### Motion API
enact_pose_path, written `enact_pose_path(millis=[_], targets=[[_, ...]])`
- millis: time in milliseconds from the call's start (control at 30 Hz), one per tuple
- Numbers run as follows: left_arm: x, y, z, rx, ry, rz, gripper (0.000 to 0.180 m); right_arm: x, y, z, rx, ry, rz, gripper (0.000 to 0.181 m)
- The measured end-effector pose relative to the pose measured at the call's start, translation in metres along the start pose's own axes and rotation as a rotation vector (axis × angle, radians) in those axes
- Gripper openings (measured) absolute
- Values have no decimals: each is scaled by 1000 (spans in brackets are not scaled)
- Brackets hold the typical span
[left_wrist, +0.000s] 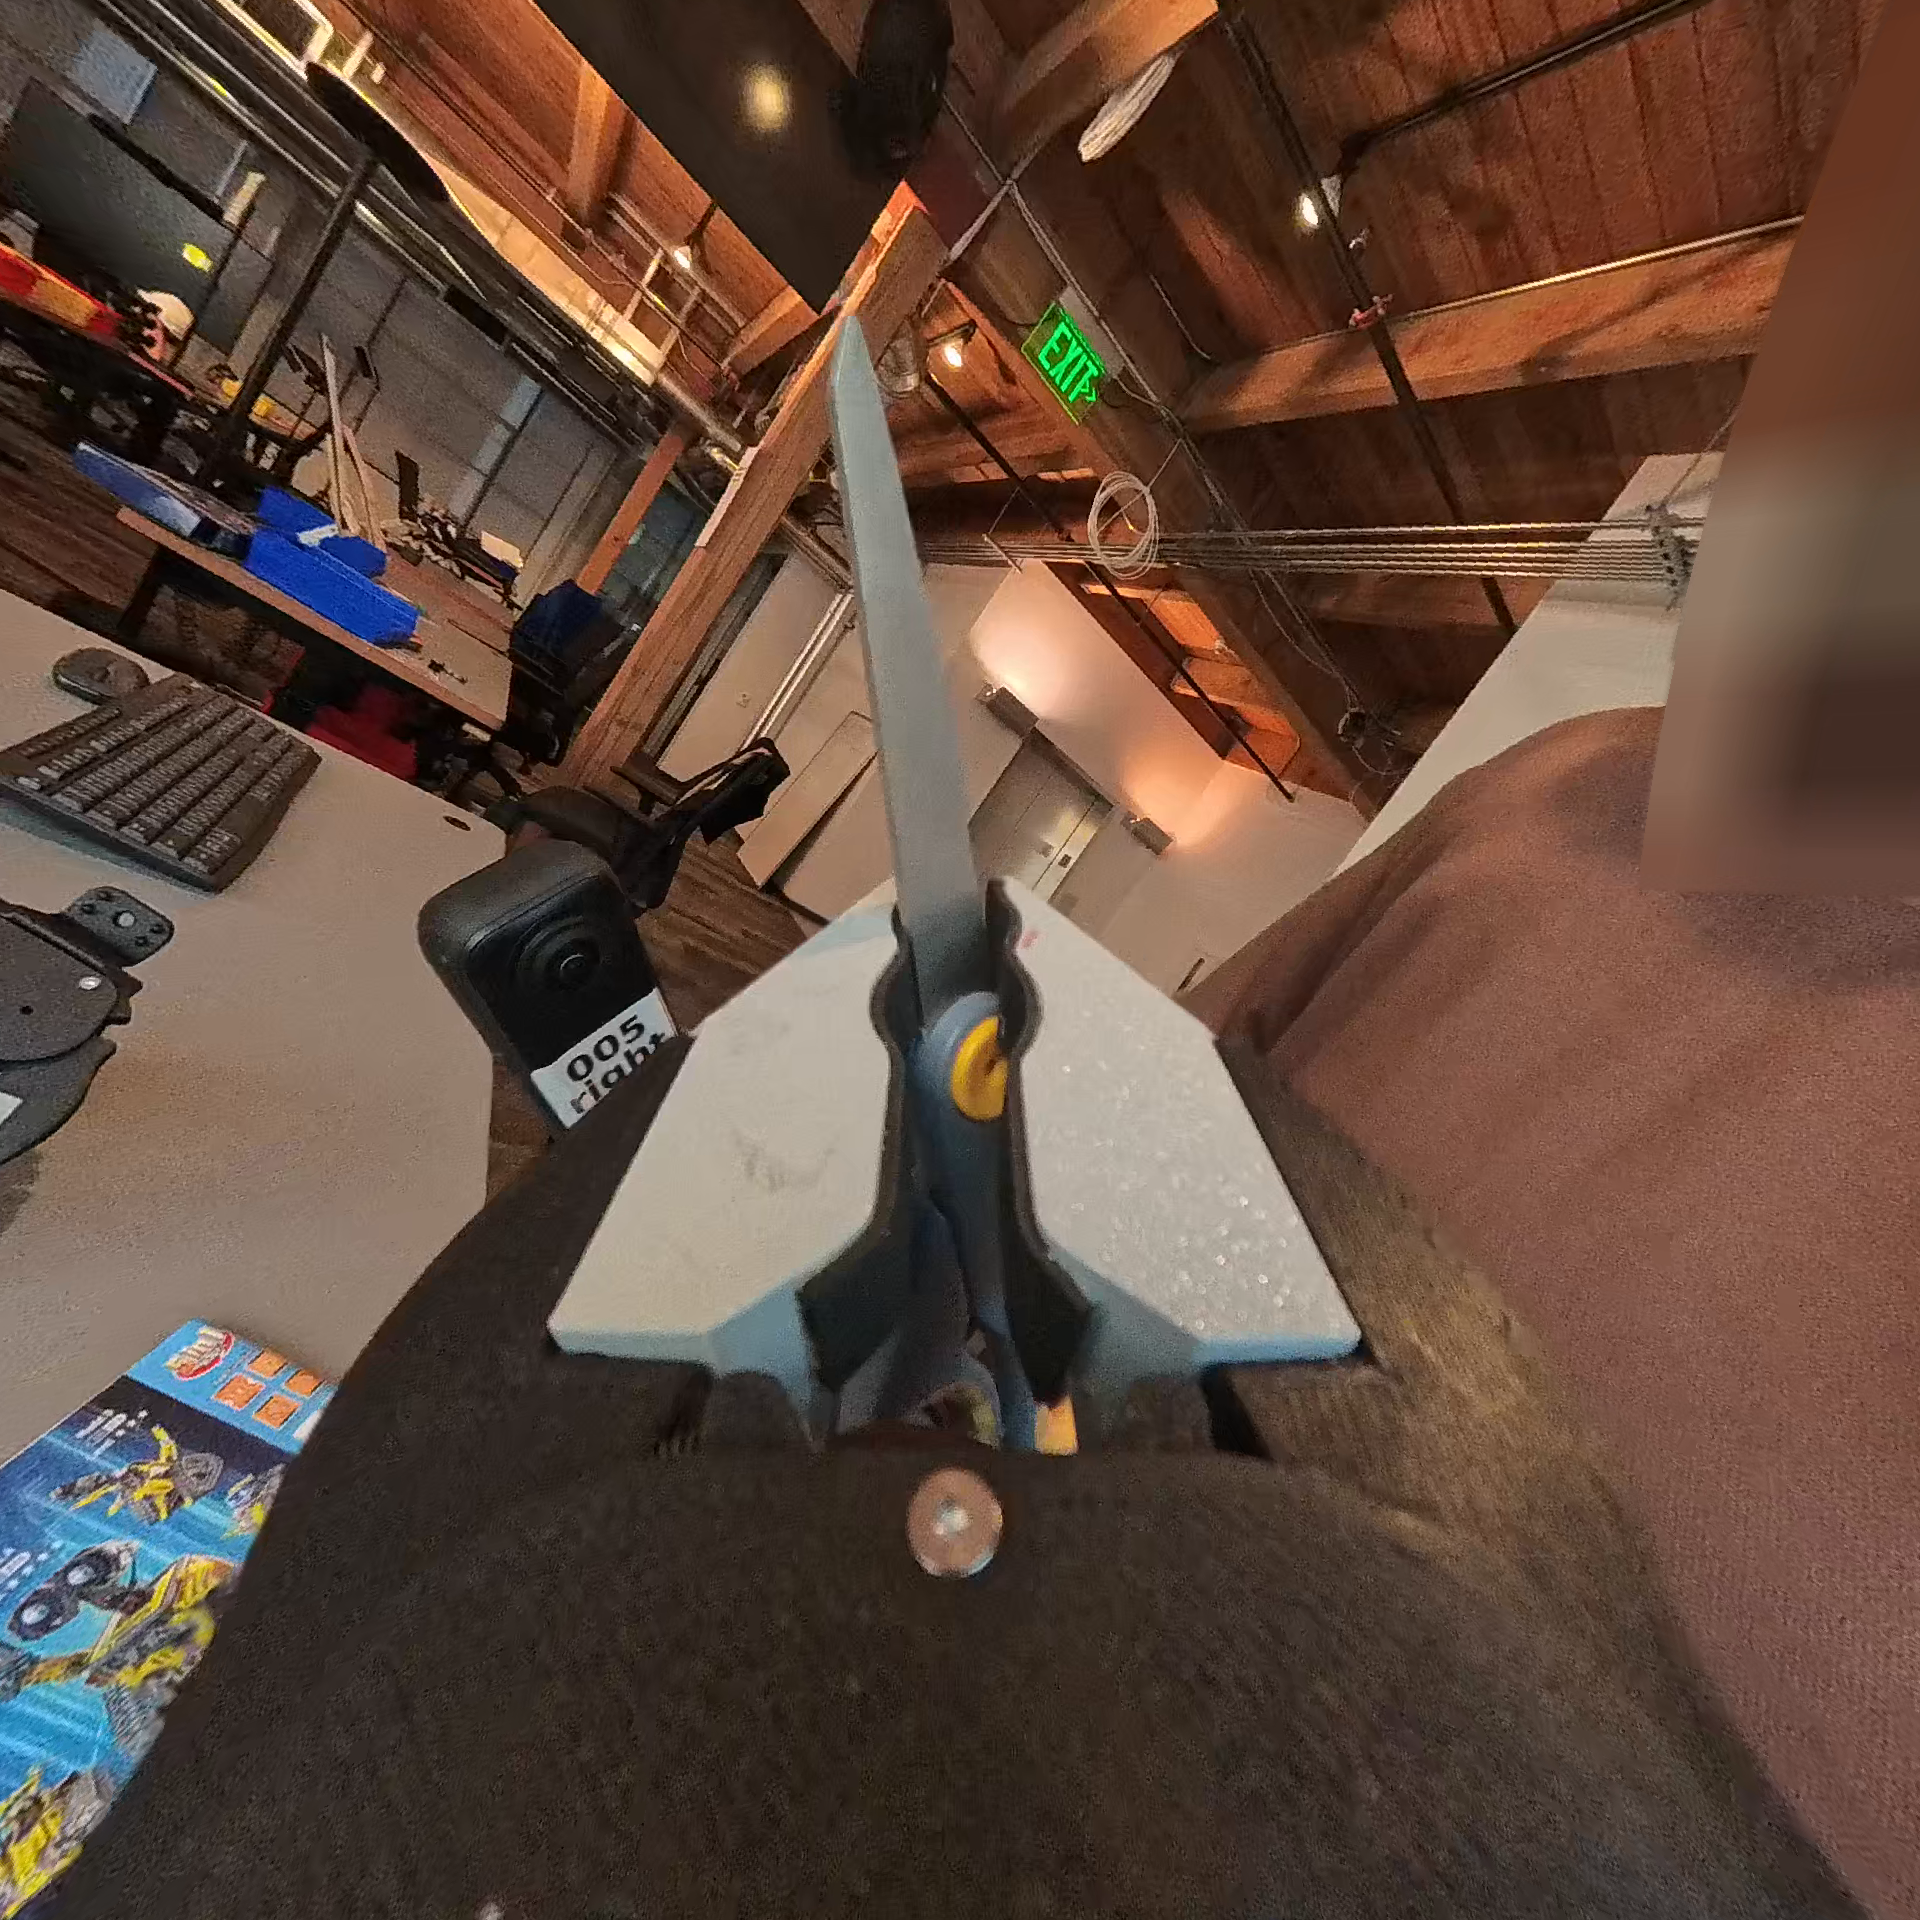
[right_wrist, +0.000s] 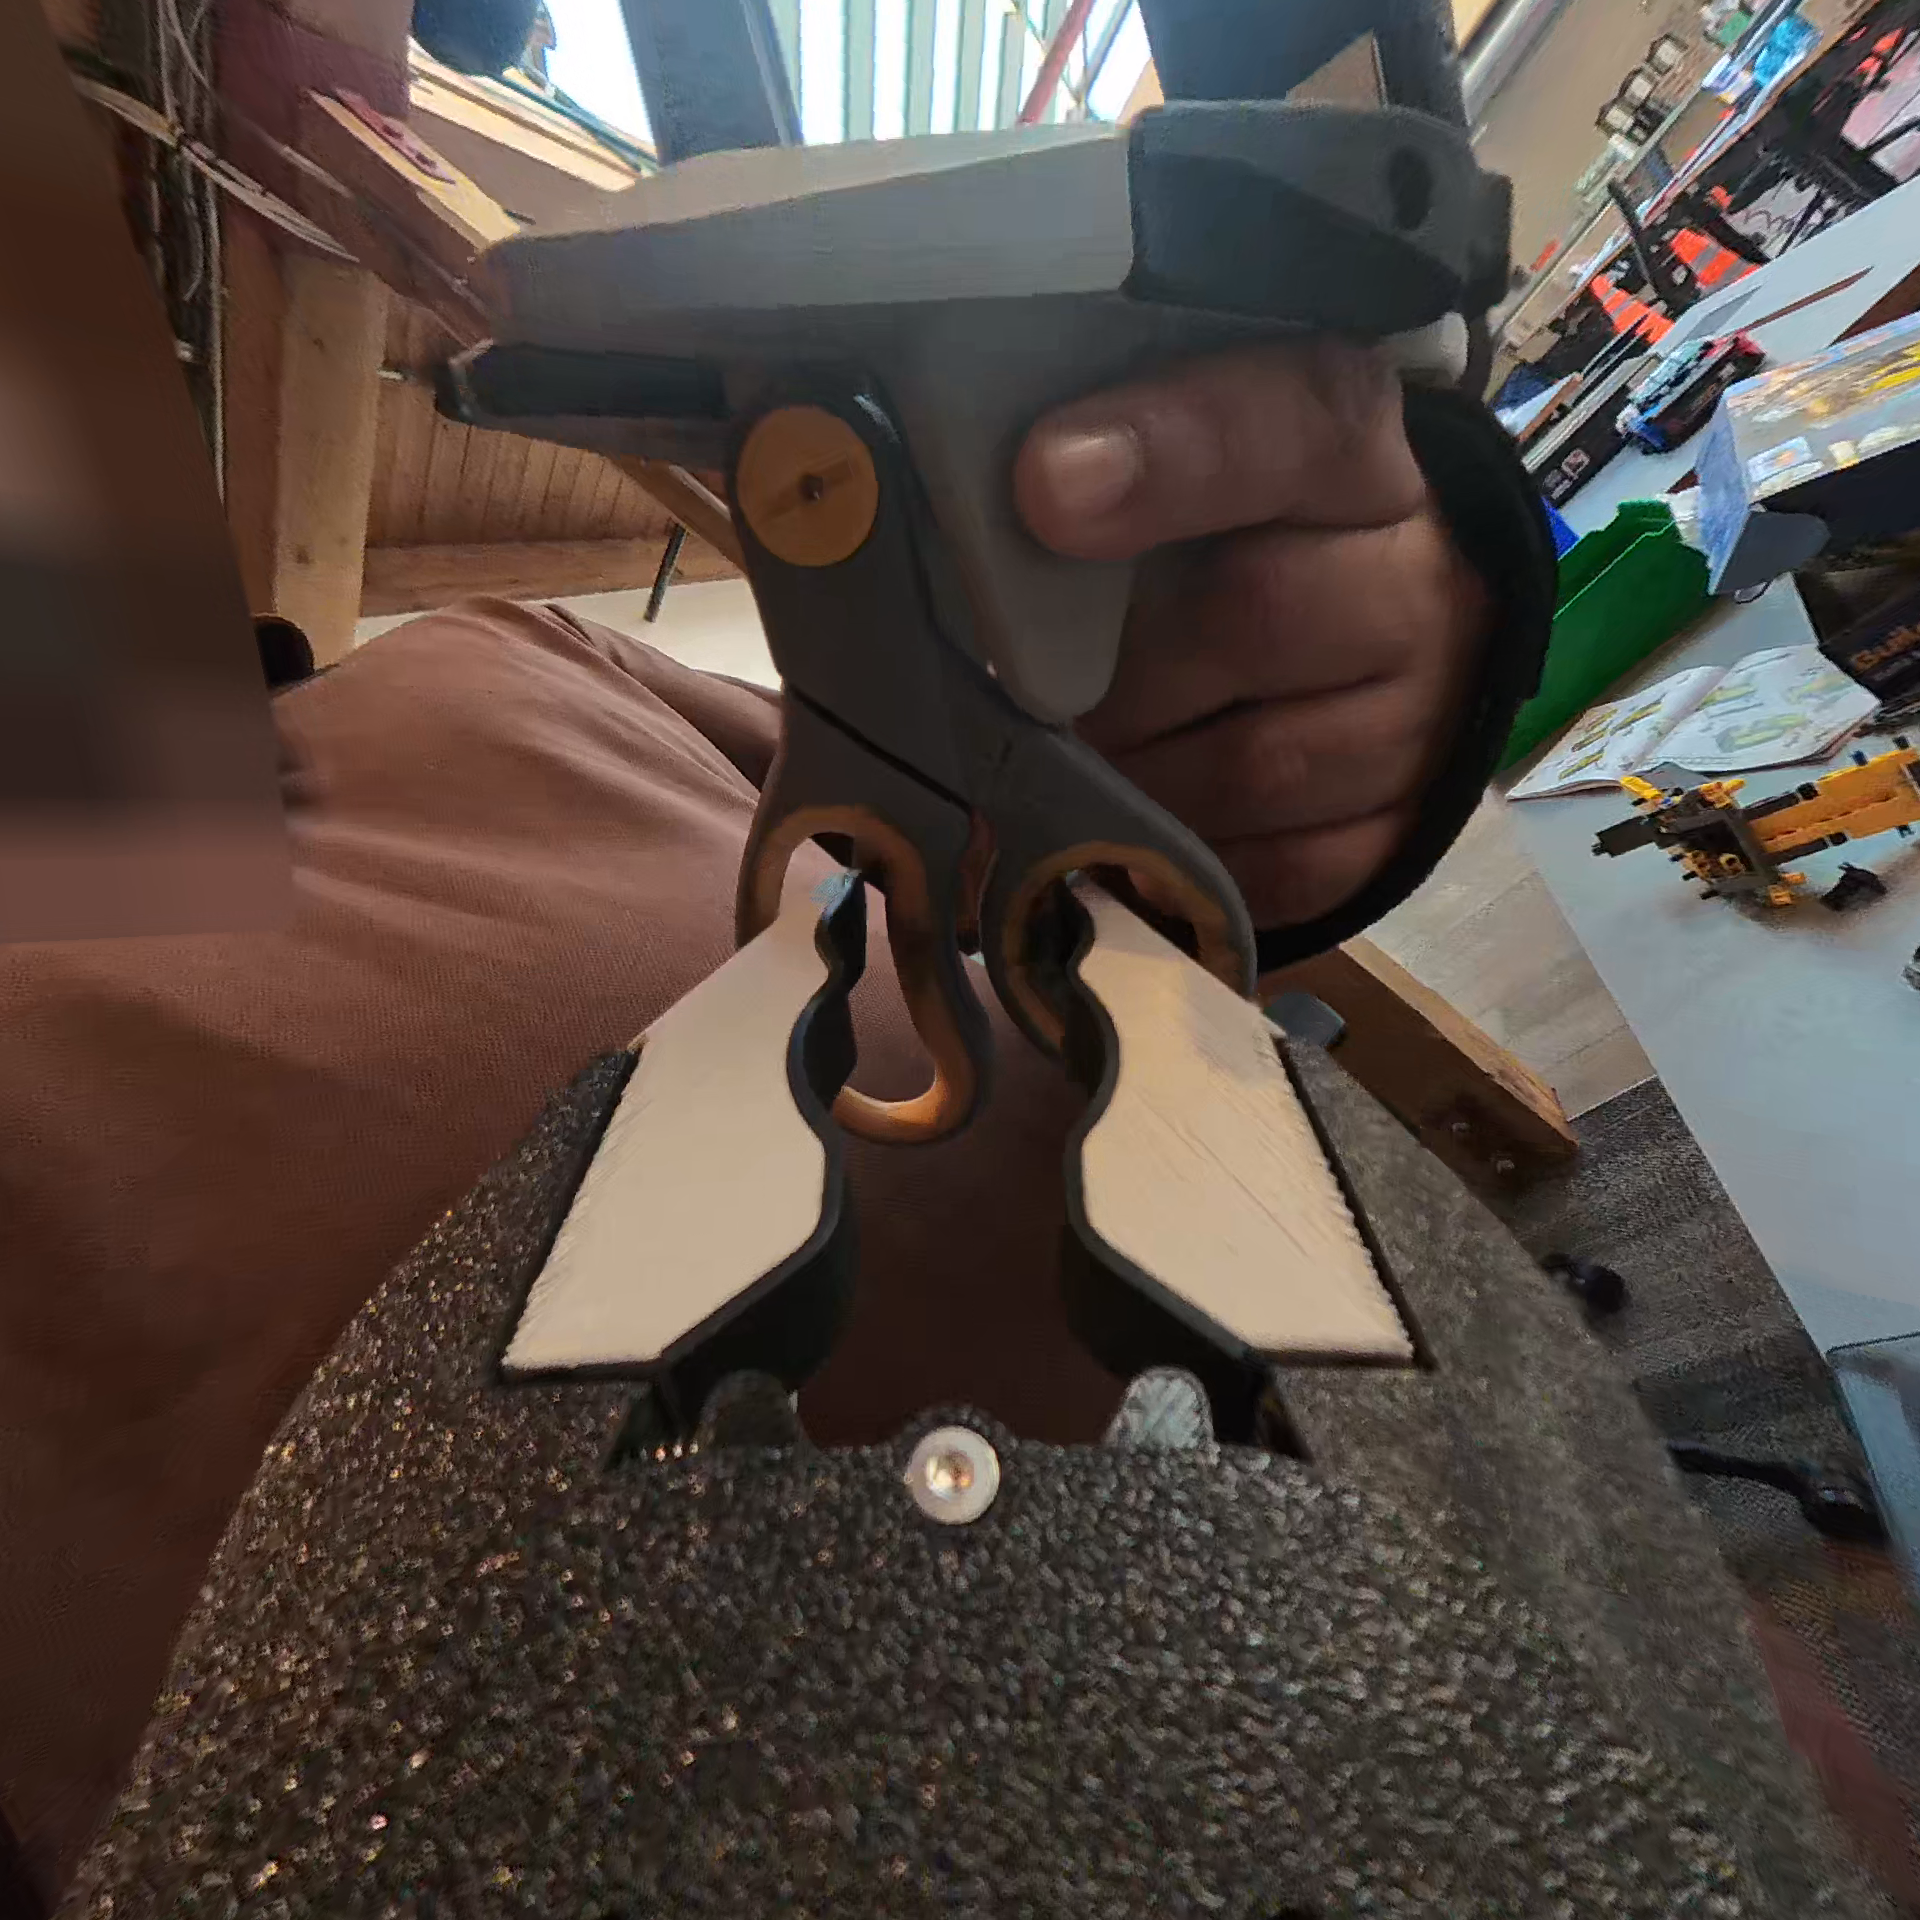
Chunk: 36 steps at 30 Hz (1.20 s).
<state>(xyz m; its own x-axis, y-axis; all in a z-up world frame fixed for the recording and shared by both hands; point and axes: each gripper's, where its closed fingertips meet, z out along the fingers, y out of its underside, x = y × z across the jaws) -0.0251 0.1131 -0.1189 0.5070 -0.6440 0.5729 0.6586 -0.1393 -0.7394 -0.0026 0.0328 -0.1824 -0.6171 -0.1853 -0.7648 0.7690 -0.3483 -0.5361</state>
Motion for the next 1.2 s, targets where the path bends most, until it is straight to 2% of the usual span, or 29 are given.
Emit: enact_pose_path(millis=[200, 333, 400, 467, 567, 633, 700, 733, 867, 967, 1133, 1200], targets=[[5, -1, 0, 18, -4, 53, 10, 0, 4, 13, -52, 1, -69, 31], [-5, 10, -3, -80, -77, 62, 13, 5, 20, 20, -152, 33, -94, 24], [-9, 19, -7, -171, -109, 64, 14, 19, 25, 18, -201, 137, -128, 25], [-17, 28, -15, -282, -170, 40, 16, 46, 23, 4, -245, 365, -182, 22], [-30, 34, -30, -375, -297, 30, 33, 76, 19, -31, -353, 704, -270, 21], [-37, 34, -36, -356, -361, -3, 31, 85, 15, -52, -423, 878, -342, 21], [-42, 31, -41, -316, -417, 9, 17, 83, 8, -62, -435, 959, -406, 21], [-45, 29, -44, -298, -454, 37, 16, 82, 5, -67, -437, 990, -421, 21], [-41, 30, -44, -276, -458, 94, 16, 74, 1, -72, -437, 995, -478, 21], [-38, 28, -37, -190, -412, 9, 15, 75, 3, -68, -441, 978, -477, 26], [-48, 24, -45, -49, -434, -104, 13, 84, 4, -65, -423, 998, -454, 26], [-54, 23, -49, -16, -446, -148, 12, 89, 3, -69, -458, 1068, -504, 28]])
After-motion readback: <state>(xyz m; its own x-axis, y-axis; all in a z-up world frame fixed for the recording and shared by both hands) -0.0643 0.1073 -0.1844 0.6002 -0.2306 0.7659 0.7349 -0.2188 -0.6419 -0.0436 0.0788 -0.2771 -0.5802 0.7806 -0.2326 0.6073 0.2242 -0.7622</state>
